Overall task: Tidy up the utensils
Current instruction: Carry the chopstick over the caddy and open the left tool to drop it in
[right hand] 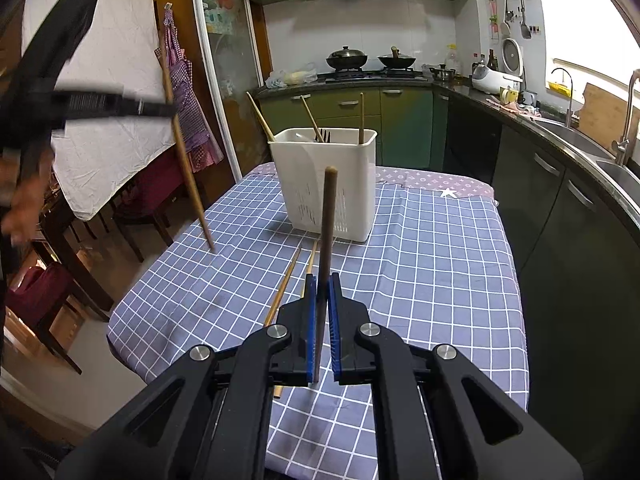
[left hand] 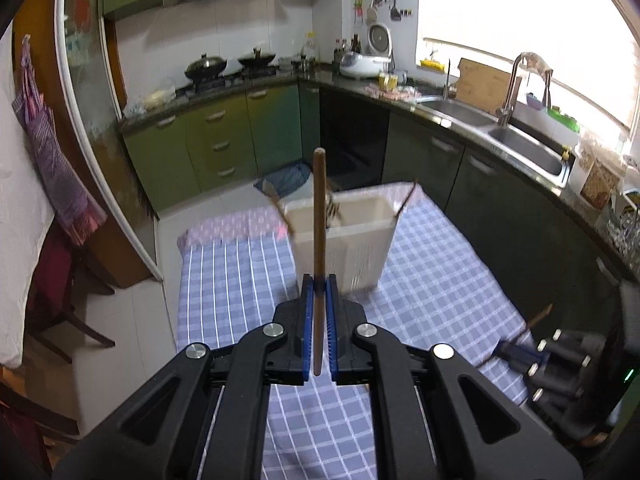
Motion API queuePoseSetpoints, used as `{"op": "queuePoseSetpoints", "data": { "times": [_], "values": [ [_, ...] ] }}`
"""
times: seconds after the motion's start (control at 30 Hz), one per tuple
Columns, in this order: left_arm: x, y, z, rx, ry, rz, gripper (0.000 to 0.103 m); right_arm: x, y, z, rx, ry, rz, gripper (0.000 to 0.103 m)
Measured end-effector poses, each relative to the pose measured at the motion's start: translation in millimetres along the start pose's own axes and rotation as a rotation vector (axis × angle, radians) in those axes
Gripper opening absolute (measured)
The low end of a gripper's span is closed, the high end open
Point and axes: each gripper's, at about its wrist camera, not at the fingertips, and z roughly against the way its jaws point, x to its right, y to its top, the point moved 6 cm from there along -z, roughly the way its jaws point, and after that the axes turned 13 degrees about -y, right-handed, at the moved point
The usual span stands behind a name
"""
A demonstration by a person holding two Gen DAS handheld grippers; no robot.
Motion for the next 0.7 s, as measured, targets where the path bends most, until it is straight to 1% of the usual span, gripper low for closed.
{"op": "queuePoseSetpoints", "data": {
  "times": [0.13,0.27,0.37,0.5,0.57,0.7],
  "values": [
    [5.9,40.0,8.2,0.050,-0.017,0.001,0.006,2.8,-0.6,-1.8,-0.004,0.003,-0.007,0.007],
    [9.5,81.1,12.9,0.114,0.010,-0.017,0.006,4.3,-1.4,-4.0,-0.007,0.004,-0.010,0.007],
    [9.9,103.4,9.2,0.157,0.040,-0.036,0.006,5.4,-1.6,-5.5,-0.012,0.005,-0.011,0.008],
    [4.4,120.4,-10.1,0.181,0.066,-0.041,0.006,5.6,-3.0,-6.0,-0.015,0.009,-0.009,0.008],
    [-0.3,122.8,-22.6,0.178,0.063,-0.030,0.006,6.0,-3.4,-5.9,-0.017,0.010,-0.009,0.008],
    [-15.8,117.6,-58.3,0.133,0.070,0.003,0.006,5.8,-4.4,-5.5,-0.022,0.012,-0.006,0.008]
  ]
}}
